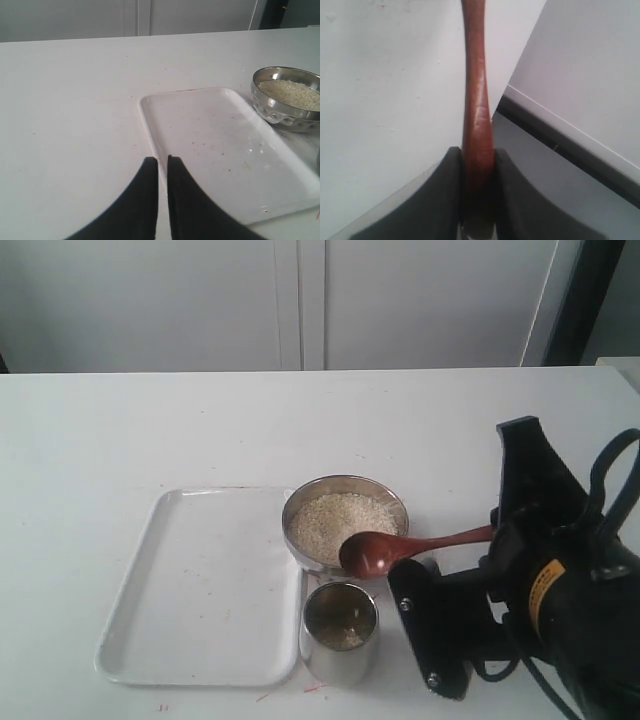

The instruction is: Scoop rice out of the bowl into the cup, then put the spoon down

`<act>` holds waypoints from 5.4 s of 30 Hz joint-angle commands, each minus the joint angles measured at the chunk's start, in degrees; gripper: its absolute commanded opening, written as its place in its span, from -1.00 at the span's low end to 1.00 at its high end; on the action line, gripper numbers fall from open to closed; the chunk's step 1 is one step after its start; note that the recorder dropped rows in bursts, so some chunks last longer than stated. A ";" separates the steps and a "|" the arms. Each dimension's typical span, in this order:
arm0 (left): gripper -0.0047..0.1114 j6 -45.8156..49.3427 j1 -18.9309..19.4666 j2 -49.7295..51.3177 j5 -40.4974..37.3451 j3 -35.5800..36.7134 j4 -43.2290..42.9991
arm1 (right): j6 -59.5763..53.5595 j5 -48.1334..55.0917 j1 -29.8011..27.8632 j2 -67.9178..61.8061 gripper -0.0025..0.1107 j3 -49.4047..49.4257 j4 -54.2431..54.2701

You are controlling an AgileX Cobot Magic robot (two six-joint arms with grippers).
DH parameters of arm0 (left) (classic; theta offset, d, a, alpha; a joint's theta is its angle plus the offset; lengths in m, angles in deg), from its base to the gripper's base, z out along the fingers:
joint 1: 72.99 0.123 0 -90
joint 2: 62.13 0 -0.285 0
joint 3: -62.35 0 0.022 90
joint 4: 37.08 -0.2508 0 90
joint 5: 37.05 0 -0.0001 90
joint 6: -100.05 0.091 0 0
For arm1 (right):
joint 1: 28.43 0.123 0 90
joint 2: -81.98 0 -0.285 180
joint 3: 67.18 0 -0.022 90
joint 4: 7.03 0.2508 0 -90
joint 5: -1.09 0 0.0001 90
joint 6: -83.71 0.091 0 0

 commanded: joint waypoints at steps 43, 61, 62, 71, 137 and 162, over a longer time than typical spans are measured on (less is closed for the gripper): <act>-0.67 -0.28 -0.20 0.04 0.17 -0.35 0.58 | 60.69 -16.68 -11.08 -37.26 -0.96 -49.04 47.73; -0.67 -0.28 -0.20 0.04 0.17 -0.35 0.58 | 55.90 -17.77 -12.91 -50.72 -0.96 -52.89 54.25; -0.67 -0.28 -0.20 0.04 0.17 -0.35 0.58 | 55.90 -18.16 -13.36 -50.73 -0.96 -53.01 54.25; -0.67 -0.28 -0.20 0.04 0.17 -0.35 0.58 | 53.17 -16.07 -13.63 -51.81 -0.96 -54.85 54.18; -0.67 -0.28 -0.20 0.04 0.17 -0.35 0.58 | 27.55 -11.19 -5.34 -33.54 -0.63 -44.56 37.07; -0.67 -0.28 -0.20 0.04 0.17 -0.35 0.58 | 21.33 -21.40 -5.34 16.37 -0.84 -3.51 31.77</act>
